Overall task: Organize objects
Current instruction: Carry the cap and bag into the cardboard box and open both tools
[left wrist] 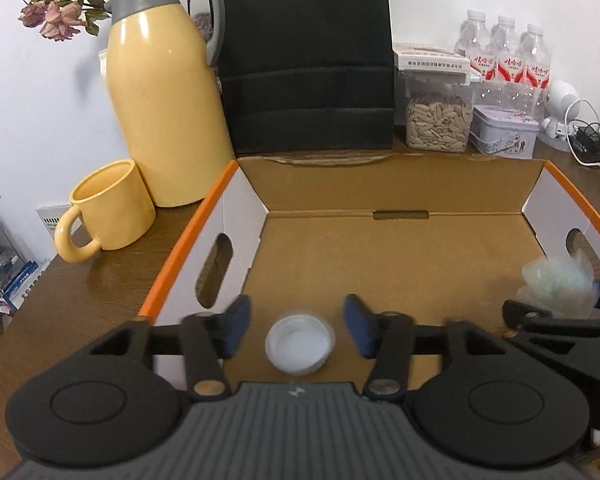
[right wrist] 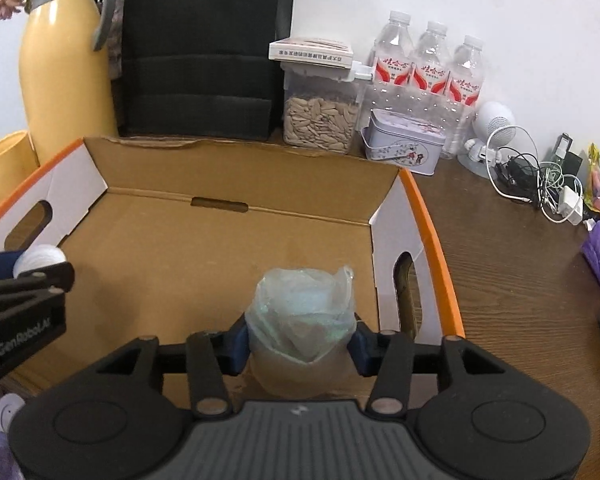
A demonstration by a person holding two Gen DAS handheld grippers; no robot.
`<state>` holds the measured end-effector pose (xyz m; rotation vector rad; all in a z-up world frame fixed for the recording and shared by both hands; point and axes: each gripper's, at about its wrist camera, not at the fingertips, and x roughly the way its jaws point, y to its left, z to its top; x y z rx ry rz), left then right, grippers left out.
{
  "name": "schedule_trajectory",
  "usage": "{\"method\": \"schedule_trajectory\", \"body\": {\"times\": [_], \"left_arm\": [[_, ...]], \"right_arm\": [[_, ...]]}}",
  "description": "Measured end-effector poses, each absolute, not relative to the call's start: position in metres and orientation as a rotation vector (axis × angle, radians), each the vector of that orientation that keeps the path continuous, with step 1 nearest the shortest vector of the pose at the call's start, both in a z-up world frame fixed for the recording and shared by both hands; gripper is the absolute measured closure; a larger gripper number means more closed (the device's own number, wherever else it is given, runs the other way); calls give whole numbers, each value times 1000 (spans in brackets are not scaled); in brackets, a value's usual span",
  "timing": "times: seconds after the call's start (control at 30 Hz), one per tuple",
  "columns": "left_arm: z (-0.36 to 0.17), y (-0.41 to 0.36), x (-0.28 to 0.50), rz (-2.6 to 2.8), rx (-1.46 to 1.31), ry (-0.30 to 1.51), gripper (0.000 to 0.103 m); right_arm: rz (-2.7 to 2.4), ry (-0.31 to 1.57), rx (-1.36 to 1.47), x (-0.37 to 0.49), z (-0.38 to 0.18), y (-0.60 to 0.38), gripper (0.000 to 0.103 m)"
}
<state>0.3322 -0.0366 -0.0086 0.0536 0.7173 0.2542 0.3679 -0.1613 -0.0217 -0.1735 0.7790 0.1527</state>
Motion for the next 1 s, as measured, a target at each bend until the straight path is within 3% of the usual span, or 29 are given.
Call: {"method": "schedule_trajectory", "body": {"times": [0.07,0.1,0.17,0.33,0.43,1.0], "left_arm": [[-5,-36,330,263,57,697,10],[-4,-36,329,266,59,685,2],[0,-35,326,263,48,668,0],[5,-32,321,249,31,648,0],[10,-30,314,243,22,633,0],[54,-4,218,175,-18,463,0]], "right_arm": [[154,771,-181,366,-20,-160,26],[149,765,-188,366,-19,-159,20],[149,749,-194,363,-17,-159,13],[159,744,-180,358,-14,-162,9],[163,737,-177,354,-12,-165,1],[253,593,-139,267,49,-208,0]]}}
